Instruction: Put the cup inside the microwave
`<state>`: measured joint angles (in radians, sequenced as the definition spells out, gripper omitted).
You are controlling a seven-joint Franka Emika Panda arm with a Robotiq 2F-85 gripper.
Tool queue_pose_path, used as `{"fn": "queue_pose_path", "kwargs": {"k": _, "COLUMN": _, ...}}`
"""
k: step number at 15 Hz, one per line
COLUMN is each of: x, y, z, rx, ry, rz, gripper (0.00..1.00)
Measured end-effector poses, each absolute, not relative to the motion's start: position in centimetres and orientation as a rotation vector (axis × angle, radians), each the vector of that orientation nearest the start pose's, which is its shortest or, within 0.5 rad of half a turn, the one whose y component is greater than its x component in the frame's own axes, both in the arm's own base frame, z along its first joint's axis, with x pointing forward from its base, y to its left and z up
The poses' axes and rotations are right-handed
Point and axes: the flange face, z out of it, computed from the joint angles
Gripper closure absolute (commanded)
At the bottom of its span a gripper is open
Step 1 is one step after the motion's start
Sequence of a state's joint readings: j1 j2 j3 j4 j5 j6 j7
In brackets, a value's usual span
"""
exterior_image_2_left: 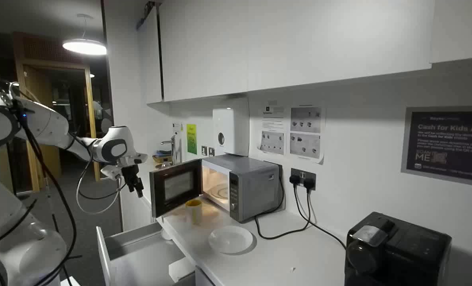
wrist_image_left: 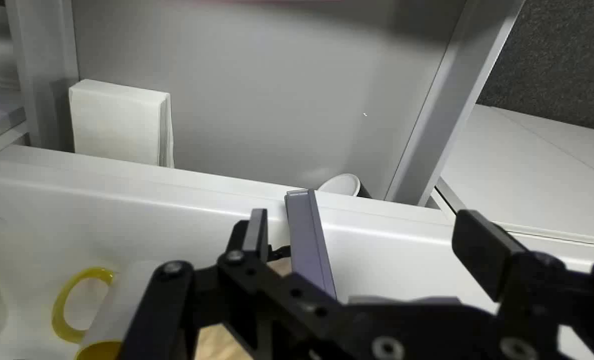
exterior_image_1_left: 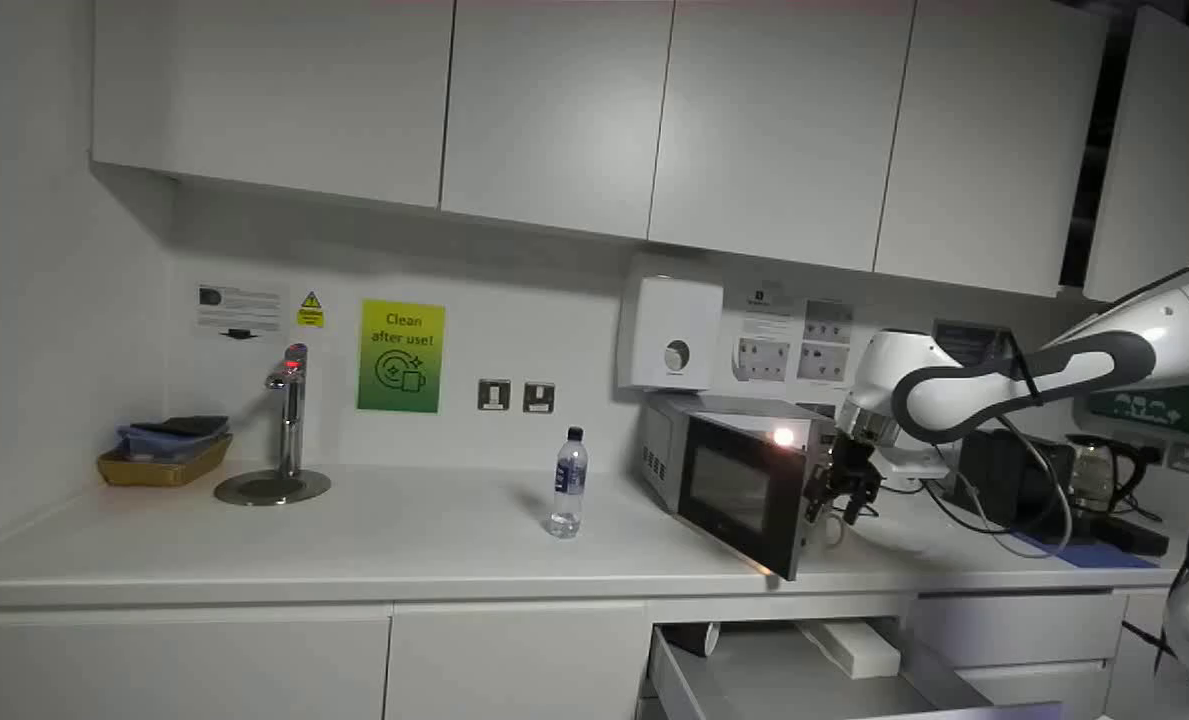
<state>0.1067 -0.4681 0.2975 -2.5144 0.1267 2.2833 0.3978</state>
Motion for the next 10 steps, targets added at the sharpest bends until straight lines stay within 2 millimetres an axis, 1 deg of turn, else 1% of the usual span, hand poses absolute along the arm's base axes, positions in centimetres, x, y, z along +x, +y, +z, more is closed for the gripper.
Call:
{"fn": "queue_pose_path", "kwargs": {"k": 4, "x": 38.8, "y": 17.1, "z": 45.7, "rx": -3.072, "ry": 0.116, "rz": -0.338, "gripper": 0.0}}
{"fn": "queue_pose_path", "kwargs": {"k": 6, "x": 38.9, "y": 16.5, "z": 46.0, "rx": -3.091, "ry": 0.095, "rz": -0.356, "gripper": 0.0}}
{"fn": "queue_pose_path", "kwargs": {"k": 8, "x": 38.9, "y": 14.9, "z": 46.6, "rx": -3.116, "ry": 0.034, "rz": -0.361, "gripper": 0.0}}
{"fn": "queue_pose_path", "kwargs": {"k": 10, "x": 38.7, "y": 12.5, "z": 47.4, "rx": -3.135, "ry": -0.03, "rz": -0.352, "gripper": 0.0}}
